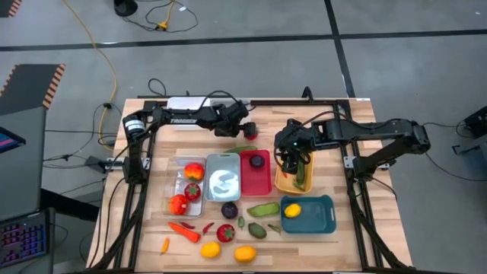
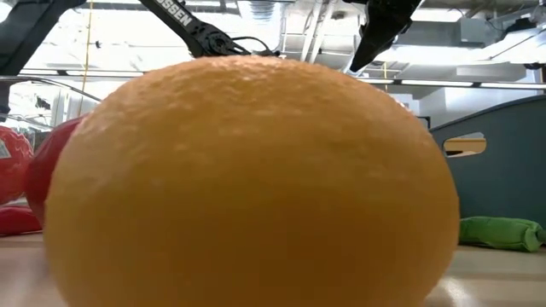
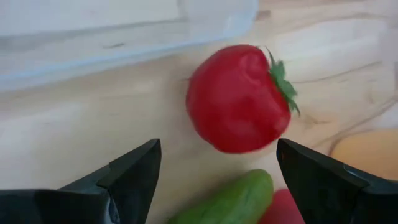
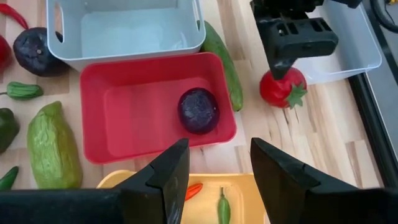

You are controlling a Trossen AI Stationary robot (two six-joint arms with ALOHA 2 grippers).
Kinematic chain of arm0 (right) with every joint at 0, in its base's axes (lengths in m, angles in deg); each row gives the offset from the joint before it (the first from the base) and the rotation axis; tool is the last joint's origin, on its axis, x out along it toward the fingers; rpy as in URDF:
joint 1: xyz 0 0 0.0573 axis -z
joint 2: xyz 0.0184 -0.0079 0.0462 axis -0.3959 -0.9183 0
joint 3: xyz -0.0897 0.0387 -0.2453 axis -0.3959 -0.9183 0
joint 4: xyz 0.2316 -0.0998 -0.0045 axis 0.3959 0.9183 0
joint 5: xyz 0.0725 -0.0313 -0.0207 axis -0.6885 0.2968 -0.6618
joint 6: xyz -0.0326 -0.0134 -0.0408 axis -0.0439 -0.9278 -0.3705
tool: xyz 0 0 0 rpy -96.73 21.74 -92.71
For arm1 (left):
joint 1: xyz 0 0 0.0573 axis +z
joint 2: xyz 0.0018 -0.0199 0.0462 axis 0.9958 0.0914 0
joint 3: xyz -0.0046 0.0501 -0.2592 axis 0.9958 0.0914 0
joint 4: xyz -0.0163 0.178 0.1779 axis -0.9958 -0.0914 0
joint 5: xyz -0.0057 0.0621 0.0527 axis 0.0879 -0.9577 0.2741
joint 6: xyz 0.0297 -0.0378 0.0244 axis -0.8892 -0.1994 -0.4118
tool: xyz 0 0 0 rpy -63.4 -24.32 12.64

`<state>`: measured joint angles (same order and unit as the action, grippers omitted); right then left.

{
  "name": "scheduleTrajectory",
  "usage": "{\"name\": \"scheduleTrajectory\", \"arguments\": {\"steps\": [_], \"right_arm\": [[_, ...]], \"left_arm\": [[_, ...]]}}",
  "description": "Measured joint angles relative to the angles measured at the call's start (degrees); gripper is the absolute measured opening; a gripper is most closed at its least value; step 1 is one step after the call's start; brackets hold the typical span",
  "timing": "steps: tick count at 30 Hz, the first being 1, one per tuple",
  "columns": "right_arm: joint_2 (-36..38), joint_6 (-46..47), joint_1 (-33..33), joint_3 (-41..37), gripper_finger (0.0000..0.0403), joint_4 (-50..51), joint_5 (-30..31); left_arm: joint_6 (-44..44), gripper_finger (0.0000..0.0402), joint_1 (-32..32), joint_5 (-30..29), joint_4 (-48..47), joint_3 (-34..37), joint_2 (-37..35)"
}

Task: Sort produce into baskets
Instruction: Put the red tomato into the bottom transparent bin

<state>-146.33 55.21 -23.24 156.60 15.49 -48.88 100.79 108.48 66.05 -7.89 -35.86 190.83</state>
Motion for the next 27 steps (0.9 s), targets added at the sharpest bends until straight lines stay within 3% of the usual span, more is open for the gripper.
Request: {"name": "scheduleTrajectory", "arguments": {"steps": [16, 27], "right_arm": [[0.00, 0.00, 0.00, 0.00, 0.0198, 0.02, 0.13], [0.00, 0.00, 0.00, 0.00, 0.0198, 0.02, 0.13]], "left_arm": [[-0.22, 0.0306, 0.05, -0.30, 2.33, 0.02, 0.00], [-5.97, 0.0306, -1.03, -2.68, 5.06, 0.04, -0.02]]}}
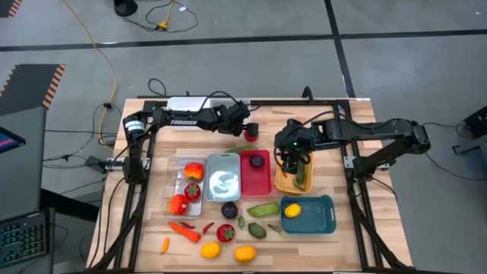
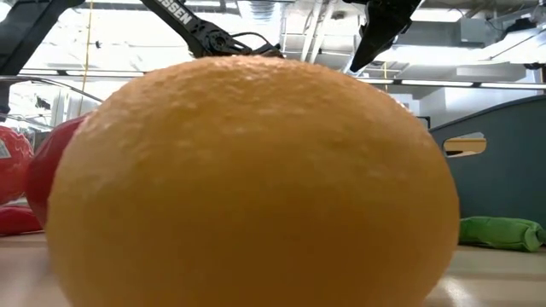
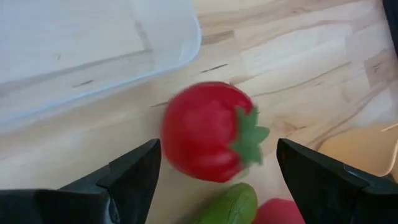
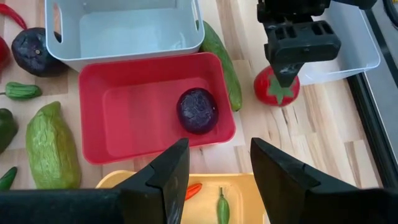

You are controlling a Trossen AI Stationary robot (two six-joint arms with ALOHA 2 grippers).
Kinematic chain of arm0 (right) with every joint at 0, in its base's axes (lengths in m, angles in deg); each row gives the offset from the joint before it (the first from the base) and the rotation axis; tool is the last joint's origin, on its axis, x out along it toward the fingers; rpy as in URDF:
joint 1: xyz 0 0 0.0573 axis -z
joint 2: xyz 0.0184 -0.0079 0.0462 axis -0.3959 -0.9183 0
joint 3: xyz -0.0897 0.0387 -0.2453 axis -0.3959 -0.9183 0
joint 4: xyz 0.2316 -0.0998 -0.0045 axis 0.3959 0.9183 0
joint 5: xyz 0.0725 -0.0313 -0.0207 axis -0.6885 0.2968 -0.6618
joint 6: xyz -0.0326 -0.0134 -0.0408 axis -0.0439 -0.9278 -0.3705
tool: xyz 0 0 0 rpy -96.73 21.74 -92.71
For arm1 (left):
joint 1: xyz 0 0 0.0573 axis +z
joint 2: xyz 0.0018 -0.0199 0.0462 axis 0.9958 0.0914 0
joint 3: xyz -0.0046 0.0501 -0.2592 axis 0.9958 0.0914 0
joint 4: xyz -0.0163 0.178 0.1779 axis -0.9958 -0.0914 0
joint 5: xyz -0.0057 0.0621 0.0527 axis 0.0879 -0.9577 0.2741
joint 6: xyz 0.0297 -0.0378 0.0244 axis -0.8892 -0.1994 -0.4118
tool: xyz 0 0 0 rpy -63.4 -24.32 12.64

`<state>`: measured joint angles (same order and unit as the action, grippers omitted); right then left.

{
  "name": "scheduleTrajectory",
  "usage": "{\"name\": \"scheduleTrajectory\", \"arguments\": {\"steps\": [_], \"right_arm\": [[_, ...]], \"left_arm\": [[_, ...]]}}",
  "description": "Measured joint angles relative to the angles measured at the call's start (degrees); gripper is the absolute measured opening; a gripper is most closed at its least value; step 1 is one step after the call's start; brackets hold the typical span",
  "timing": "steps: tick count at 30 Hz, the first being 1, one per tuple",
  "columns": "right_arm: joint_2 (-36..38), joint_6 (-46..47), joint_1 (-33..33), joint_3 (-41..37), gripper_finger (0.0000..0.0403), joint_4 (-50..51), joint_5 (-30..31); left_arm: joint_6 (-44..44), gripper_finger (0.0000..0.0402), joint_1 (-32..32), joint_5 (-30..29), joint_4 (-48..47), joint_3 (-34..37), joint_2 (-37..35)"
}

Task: Sort produce into baskets
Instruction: Put the red tomato into the bottom transparent bin

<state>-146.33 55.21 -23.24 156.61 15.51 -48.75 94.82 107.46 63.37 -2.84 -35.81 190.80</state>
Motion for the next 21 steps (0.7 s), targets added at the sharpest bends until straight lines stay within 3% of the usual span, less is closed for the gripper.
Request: {"name": "scheduleTrajectory", "arguments": {"steps": [21], "right_arm": [[0.00, 0.00, 0.02, 0.01, 0.0198, 0.38, 0.00]], "left_arm": [[-0.07, 0.0307, -0.39, 1.99, 5.27, 0.07, 6.68]]}}
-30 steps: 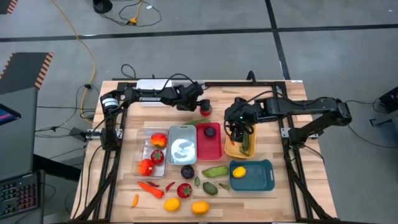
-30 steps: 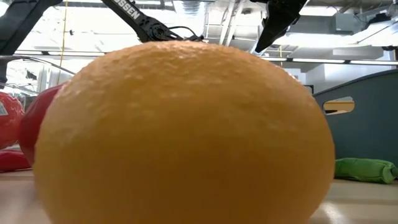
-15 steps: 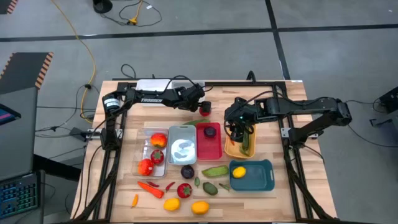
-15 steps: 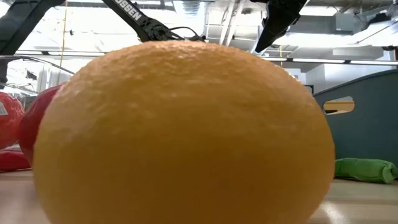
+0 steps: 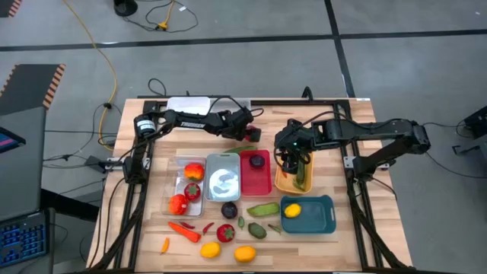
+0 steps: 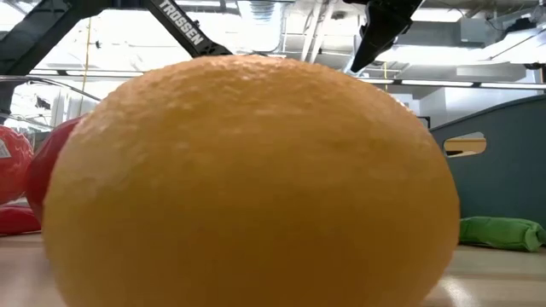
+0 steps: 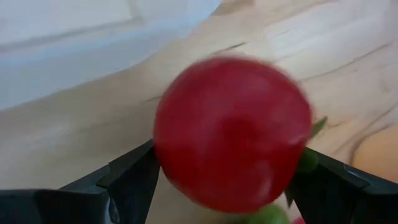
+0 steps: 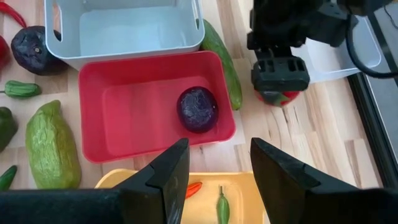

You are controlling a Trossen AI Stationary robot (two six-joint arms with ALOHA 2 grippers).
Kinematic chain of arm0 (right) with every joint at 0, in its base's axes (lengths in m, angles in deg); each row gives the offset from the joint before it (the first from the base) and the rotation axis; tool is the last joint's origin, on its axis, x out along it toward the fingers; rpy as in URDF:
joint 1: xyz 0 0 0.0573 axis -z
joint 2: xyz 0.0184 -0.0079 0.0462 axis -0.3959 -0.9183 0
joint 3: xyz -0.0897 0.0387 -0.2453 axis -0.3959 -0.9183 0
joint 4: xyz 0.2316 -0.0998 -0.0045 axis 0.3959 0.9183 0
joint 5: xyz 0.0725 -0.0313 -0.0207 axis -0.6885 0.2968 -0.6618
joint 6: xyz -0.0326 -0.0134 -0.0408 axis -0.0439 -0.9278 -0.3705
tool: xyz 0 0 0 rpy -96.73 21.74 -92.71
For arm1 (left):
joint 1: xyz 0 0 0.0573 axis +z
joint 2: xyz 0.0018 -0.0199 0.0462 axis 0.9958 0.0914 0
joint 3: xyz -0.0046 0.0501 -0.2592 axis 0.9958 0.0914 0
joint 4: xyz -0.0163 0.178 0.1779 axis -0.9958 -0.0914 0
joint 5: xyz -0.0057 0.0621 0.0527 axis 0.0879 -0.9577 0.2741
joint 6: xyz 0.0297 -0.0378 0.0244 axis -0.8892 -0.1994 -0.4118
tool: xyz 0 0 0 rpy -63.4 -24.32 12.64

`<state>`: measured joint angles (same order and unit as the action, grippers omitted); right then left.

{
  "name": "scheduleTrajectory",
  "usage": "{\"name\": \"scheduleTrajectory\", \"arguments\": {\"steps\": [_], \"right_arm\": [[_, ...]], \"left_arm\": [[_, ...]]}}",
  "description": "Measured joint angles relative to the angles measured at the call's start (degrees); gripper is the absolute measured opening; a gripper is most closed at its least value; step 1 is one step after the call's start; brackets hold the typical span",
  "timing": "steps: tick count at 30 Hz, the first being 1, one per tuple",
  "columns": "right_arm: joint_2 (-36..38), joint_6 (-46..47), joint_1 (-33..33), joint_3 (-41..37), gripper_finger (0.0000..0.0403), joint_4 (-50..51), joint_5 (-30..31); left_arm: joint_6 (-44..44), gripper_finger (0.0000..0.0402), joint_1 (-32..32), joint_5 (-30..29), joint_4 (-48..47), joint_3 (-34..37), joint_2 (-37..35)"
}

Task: Sort produce into baskets
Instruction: Put the red tomato into the bottom transparent bin

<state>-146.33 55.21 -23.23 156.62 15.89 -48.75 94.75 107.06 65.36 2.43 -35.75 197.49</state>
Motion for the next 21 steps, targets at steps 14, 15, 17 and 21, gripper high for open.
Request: {"name": "scheduleTrajectory", "arguments": {"steps": [14, 15, 17, 21], "right_arm": [[0.00, 0.00, -0.02, -0.01, 0.0198, 0.08, 0.00], [0.00, 0.02, -0.02, -0.02, 0.0198, 0.05, 0.00], [0.00, 0.00, -0.02, 0.00, 0.0198, 0.06, 0.00], [0.00, 0.00, -0.02, 0.00, 0.0198, 0.06, 0.00]], "left_arm": [[-5.11, 0.0307, -0.20, 1.26, 3.63, 0.00, -0.10], [-5.41, 0.0307, -0.20, 1.01, 3.60, 0.00, -0.10], [-5.89, 0.0307, -0.20, 0.13, 3.52, 0.00, -0.10], [-6.33, 0.0307, -0.20, -0.97, 3.50, 0.00, -0.10]]}}
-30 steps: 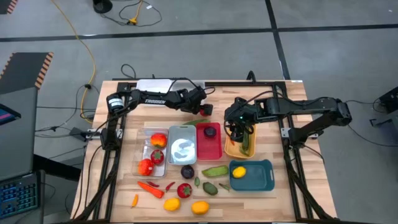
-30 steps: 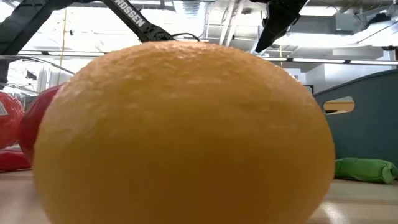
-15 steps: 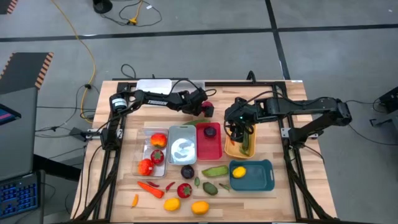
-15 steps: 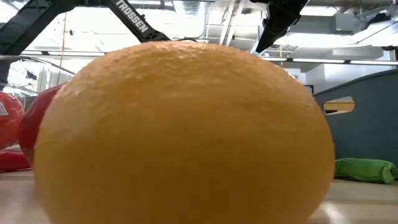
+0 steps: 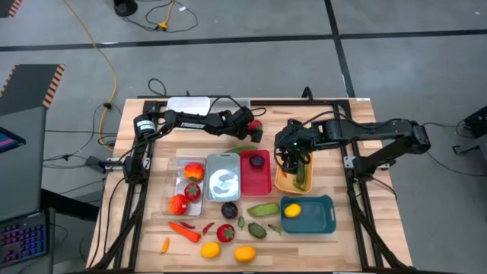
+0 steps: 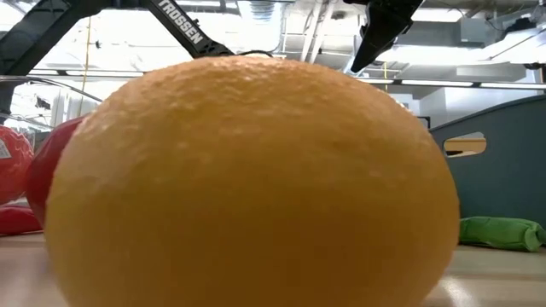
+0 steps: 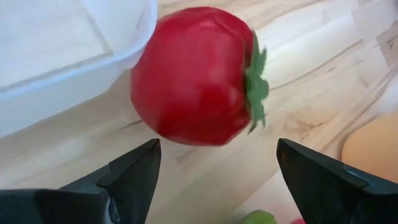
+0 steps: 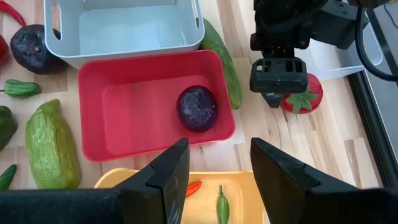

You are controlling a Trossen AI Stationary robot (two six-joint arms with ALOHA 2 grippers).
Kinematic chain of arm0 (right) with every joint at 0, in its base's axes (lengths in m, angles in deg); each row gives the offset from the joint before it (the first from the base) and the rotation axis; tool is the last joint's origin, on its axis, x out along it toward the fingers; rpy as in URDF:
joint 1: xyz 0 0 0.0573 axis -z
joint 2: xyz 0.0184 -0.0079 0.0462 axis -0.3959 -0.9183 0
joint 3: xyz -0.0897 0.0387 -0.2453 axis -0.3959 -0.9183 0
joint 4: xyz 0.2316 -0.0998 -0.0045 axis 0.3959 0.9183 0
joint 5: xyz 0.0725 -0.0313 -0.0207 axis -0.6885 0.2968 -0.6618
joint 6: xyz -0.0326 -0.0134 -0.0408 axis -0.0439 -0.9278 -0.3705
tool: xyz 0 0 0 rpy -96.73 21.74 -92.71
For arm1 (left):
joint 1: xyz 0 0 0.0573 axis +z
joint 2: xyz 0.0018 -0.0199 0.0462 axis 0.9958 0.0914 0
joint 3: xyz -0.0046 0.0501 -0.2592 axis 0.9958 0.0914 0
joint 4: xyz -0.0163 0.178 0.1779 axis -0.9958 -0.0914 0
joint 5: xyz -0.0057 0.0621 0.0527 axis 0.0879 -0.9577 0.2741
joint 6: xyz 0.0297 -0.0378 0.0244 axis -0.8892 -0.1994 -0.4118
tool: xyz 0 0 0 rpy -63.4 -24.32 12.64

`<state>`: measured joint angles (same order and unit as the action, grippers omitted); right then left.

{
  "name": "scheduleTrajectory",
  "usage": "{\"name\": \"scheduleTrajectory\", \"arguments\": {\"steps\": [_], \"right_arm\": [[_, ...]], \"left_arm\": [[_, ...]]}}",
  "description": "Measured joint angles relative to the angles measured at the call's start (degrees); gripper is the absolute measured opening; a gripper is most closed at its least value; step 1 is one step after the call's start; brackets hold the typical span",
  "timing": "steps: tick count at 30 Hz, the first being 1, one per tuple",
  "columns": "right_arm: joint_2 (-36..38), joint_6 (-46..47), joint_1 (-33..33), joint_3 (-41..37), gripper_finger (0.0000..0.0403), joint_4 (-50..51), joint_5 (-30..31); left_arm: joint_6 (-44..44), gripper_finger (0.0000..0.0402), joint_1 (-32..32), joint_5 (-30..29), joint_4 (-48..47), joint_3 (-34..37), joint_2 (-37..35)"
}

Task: Sort produce into baskets
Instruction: Put the red tomato into the bottom transparent bin

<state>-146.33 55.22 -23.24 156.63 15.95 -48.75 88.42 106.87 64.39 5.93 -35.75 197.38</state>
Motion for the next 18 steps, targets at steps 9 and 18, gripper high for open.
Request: {"name": "scheduleTrajectory", "arguments": {"steps": [9, 18], "right_arm": [[0.00, 0.02, 0.00, -0.02, 0.0198, 0.00, 0.00], [0.00, 0.02, 0.00, 0.00, 0.0198, 0.00, 0.00]], "left_arm": [[1.26, 0.0307, 0.00, 3.03, -5.15, 0.00, -0.12], [2.42, 0.0307, 0.17, 5.57, -7.07, -0.02, -0.31]]}}
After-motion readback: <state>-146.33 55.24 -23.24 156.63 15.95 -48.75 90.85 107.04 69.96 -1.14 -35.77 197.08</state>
